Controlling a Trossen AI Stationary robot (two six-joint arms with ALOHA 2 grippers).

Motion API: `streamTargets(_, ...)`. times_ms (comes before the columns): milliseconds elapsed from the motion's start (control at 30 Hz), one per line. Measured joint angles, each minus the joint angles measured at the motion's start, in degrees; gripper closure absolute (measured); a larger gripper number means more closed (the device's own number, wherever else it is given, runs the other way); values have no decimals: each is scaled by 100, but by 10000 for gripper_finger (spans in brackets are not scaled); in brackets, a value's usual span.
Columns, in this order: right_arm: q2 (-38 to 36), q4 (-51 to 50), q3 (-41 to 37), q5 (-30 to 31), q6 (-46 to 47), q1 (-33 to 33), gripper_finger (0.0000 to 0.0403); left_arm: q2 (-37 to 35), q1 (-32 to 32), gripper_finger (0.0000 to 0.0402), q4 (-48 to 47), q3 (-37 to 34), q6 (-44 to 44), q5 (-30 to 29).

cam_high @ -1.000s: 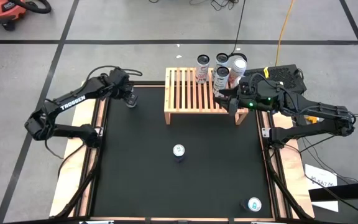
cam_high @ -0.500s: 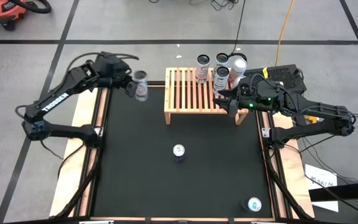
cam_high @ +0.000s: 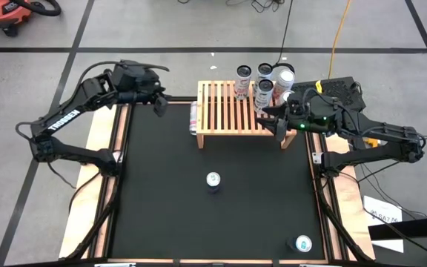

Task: Place canned beverage on shelf
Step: Put the white soda can on the shelf

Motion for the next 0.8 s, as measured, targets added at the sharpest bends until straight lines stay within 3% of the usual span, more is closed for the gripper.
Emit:
streamTargets(400,-13,-9,0,-1,162,2,88,356,94,195,121,-592,-654,-749)
streamTargets(633,-13,-125,0,-1,307,2,88,965,694,114,692,-1847,-1170,-835)
streamTargets(800,-11,-268,0,-1,414,2,88,1450,1265,40,1378,-2444,-1508,0)
